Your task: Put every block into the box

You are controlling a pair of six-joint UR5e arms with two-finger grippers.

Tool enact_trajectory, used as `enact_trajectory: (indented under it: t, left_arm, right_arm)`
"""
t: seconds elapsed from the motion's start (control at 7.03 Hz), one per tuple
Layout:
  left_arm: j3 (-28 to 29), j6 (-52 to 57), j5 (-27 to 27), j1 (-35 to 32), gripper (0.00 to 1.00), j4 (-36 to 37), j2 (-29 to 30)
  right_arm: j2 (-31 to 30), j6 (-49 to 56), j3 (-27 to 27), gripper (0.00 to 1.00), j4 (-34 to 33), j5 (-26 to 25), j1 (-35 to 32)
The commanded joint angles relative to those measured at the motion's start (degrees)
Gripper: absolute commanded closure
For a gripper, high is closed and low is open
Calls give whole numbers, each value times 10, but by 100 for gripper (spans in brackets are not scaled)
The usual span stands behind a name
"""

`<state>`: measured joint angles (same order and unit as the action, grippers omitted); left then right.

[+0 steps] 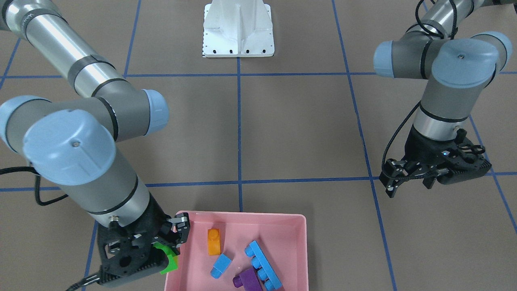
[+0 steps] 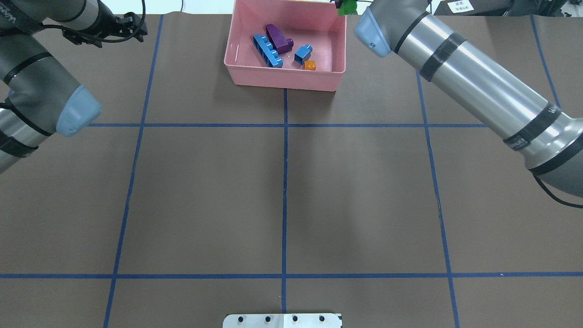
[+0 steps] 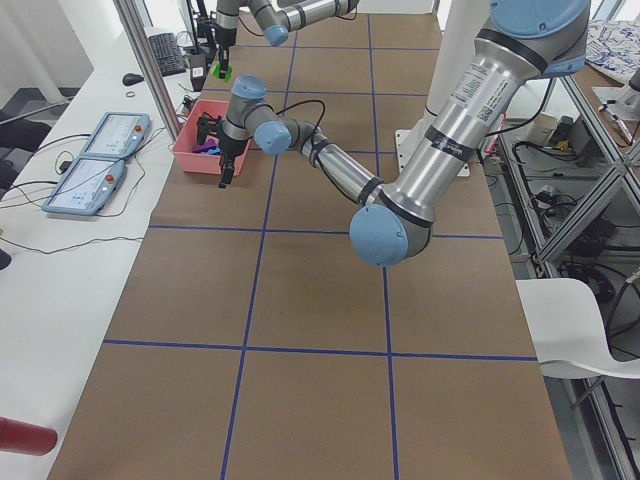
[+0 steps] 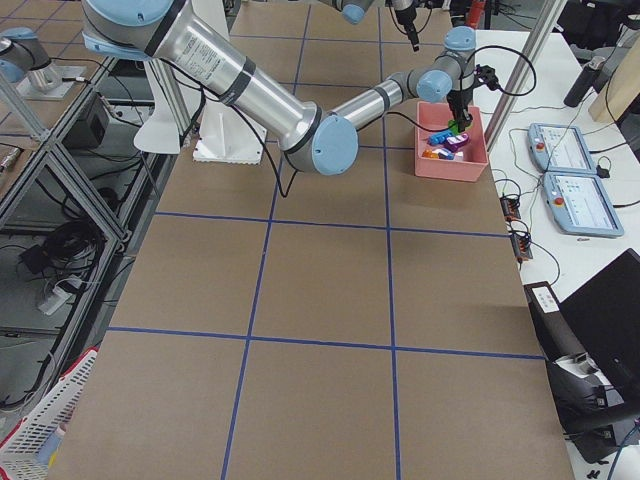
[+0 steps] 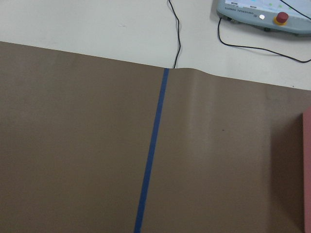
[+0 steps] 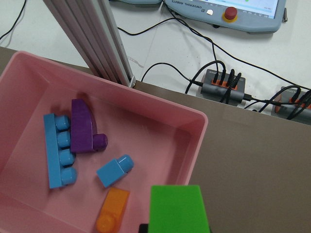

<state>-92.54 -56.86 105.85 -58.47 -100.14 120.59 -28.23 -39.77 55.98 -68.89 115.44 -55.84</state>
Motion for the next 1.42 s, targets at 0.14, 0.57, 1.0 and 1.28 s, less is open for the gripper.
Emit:
enact_trajectory:
  t: [0.14, 0.57, 1.0, 1.28]
  left_arm:
    - [-28, 75, 4, -20, 0, 7, -56]
    - [-43, 76, 5, -19, 0, 7, -80]
    - [-39, 160, 31, -44, 0, 9, -102]
    - [-36, 256, 109, -102, 0, 9, -136]
  right_arm:
    - [61, -52, -124, 100, 106, -79, 54]
    - [69, -98, -124, 2, 109, -83, 64]
    - [84, -144, -94, 1, 81, -46, 58]
    - [80, -81, 38, 1, -188, 18, 29]
